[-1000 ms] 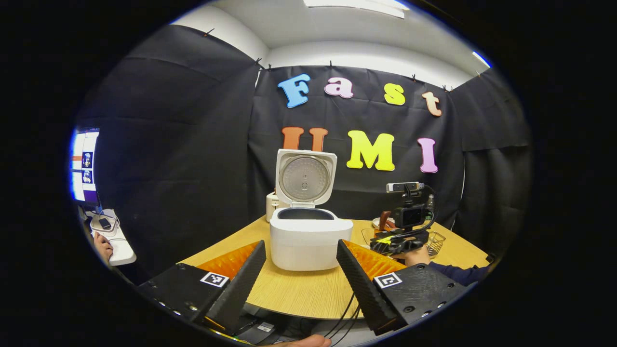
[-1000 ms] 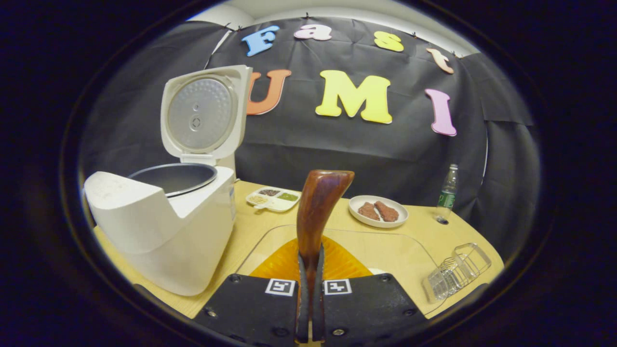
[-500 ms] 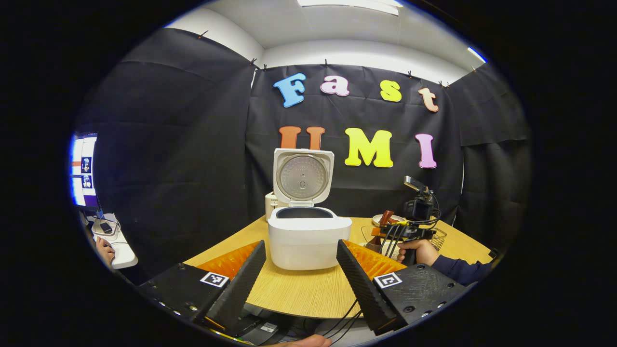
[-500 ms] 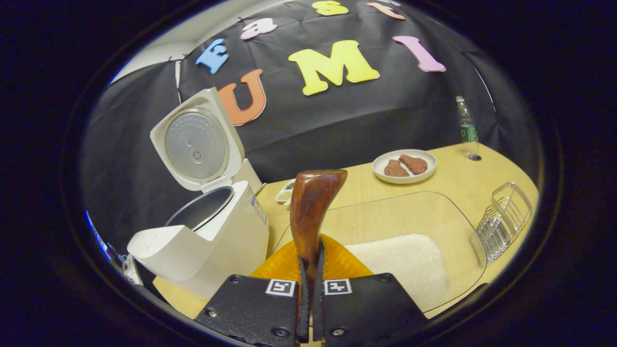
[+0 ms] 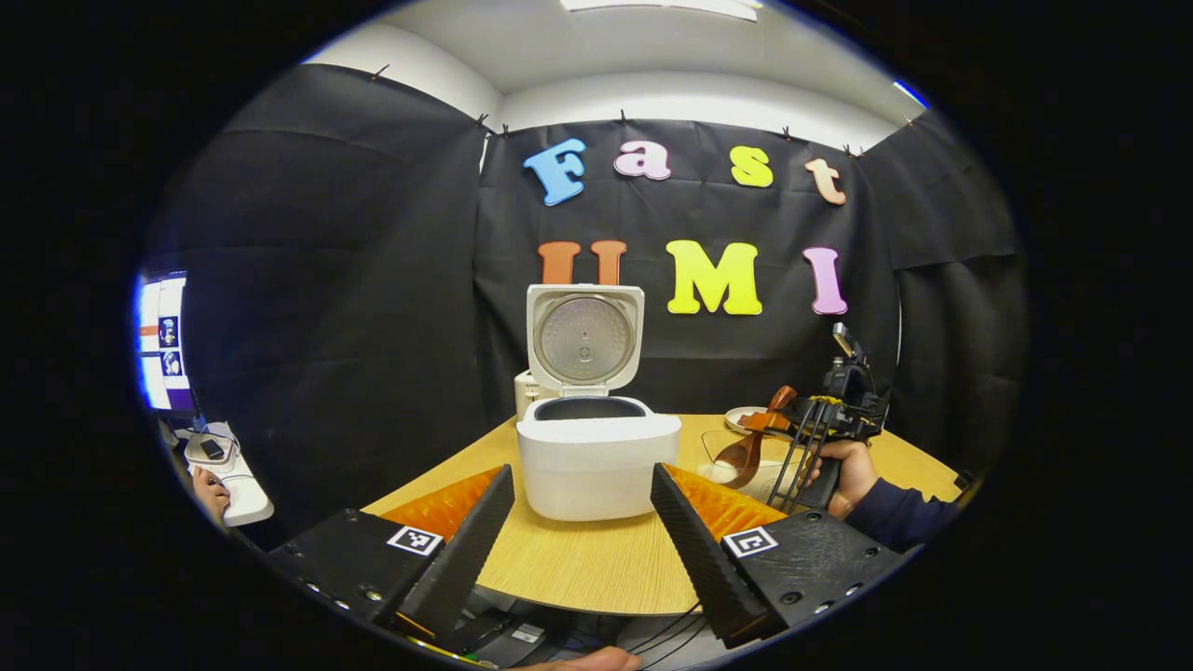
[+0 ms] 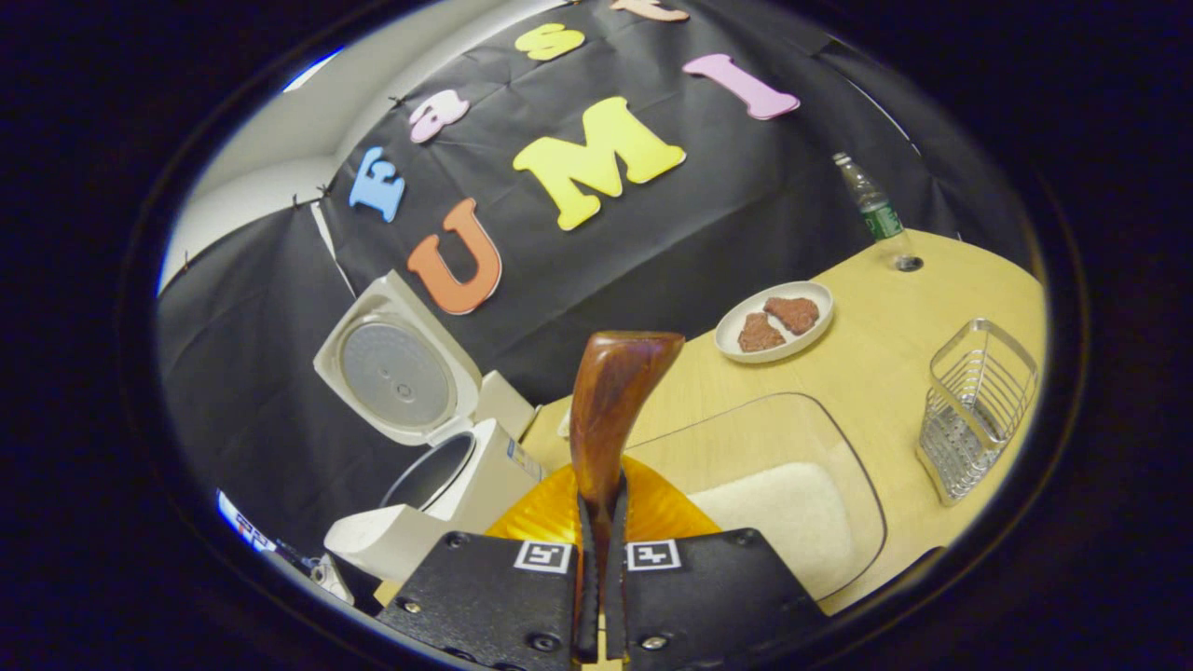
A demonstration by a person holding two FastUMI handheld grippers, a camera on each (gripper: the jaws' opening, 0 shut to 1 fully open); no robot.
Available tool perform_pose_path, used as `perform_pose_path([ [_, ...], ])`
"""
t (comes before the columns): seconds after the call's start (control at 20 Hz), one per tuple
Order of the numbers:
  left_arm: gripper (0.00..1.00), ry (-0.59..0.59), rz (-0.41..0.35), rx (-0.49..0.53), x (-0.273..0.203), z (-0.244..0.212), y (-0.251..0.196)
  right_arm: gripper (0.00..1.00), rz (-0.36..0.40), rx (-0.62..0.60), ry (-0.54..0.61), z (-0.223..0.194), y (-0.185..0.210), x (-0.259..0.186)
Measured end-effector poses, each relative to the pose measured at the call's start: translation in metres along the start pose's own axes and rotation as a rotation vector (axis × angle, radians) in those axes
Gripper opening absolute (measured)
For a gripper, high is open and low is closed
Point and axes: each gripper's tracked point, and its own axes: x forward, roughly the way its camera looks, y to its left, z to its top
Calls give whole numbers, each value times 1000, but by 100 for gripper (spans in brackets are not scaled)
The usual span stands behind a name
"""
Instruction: Close the left gripper, press the button to open the rice cooker; take a wooden spoon from the chopstick holder with the right hand, scoop a spoonful of rice and pour it into the rice cooker, then put the wooden spoon back into the chopstick holder.
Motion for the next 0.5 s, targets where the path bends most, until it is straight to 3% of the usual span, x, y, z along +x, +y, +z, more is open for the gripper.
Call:
perform_pose_path([
  [0.2, 94, 1, -4, -2, 0, 2, -1, 8, 19, 139, -40, 19, -15, -9],
  [0.5, 94, -3, 5, -8, 1, 6, -2, 8, 68, 472, -113, 58, -32, -31],
])
